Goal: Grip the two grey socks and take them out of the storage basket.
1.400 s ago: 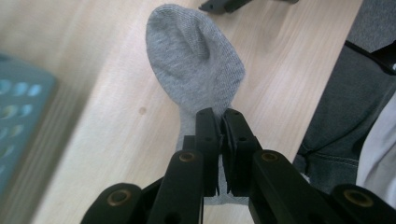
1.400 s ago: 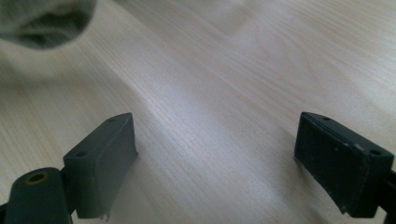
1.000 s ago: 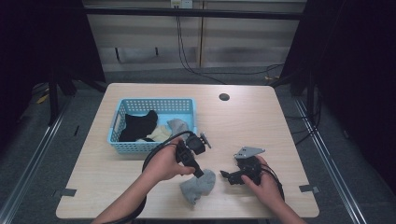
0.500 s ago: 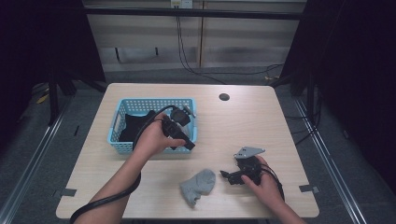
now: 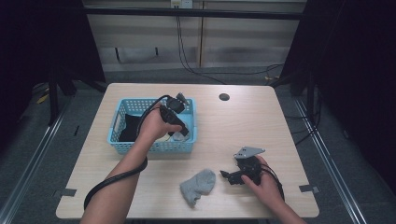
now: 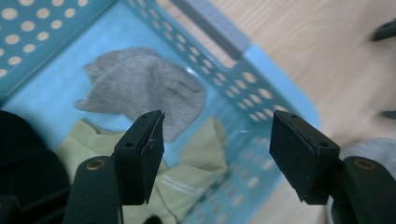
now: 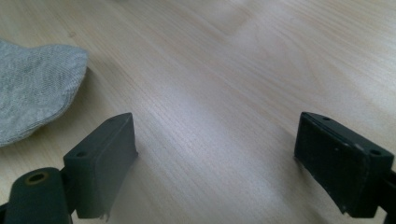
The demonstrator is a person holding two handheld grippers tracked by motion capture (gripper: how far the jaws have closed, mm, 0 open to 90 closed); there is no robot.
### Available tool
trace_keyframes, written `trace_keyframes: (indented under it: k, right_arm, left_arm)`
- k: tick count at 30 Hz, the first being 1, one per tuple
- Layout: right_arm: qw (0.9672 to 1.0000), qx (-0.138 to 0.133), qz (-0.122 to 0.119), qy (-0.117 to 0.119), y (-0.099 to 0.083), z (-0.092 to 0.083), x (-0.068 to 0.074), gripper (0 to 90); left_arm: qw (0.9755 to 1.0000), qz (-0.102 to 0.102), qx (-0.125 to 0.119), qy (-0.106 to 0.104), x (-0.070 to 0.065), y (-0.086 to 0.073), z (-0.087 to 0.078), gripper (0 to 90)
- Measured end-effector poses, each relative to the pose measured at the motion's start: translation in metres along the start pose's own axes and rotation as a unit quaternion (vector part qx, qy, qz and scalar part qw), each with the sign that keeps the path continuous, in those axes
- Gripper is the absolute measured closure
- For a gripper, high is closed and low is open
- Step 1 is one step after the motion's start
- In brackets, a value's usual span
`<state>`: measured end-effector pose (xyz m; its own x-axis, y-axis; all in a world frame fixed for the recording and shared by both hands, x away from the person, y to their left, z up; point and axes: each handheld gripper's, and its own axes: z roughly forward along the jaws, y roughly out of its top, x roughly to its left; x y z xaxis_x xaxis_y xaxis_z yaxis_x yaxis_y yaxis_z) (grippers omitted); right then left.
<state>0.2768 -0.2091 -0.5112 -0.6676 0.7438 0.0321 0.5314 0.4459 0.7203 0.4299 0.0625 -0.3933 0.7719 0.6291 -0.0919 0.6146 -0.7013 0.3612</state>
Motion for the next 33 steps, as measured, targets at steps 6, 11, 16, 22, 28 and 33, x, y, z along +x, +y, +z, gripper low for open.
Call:
trace_keyframes:
  k: [6,11,16,22,28,33]
  right_arm:
    - [1.0000,0.000,0.000,0.000,0.000,0.000,0.000,12.1]
    - [1.0000,0.000,0.000,0.000,0.000,0.000,0.000,12.1]
    - [1.0000,-0.001,-0.001,0.000,0.000,0.000,0.000,12.1]
    - [1.0000,-0.001,-0.001,-0.001,0.000,0.000,0.000,12.1]
    - [1.0000,-0.001,-0.001,0.000,0.000,0.000,0.000,12.1]
    - [1.0000,-0.001,-0.001,-0.001,0.000,0.000,0.000,12.1]
  left_arm:
    - [0.9999,-0.009,0.005,0.014,0.013,0.001,0.023,34.7]
    - [0.9997,-0.015,0.005,0.019,0.023,-0.001,0.041,34.8]
    - [0.9989,-0.033,-0.010,0.030,0.033,0.001,0.052,35.1]
    - [0.9988,-0.038,-0.003,0.032,0.037,0.001,0.064,39.8]
    - [0.9988,-0.021,0.013,0.042,0.035,0.004,0.072,45.9]
    - [0.9985,-0.011,0.028,0.046,0.036,0.005,0.076,54.1]
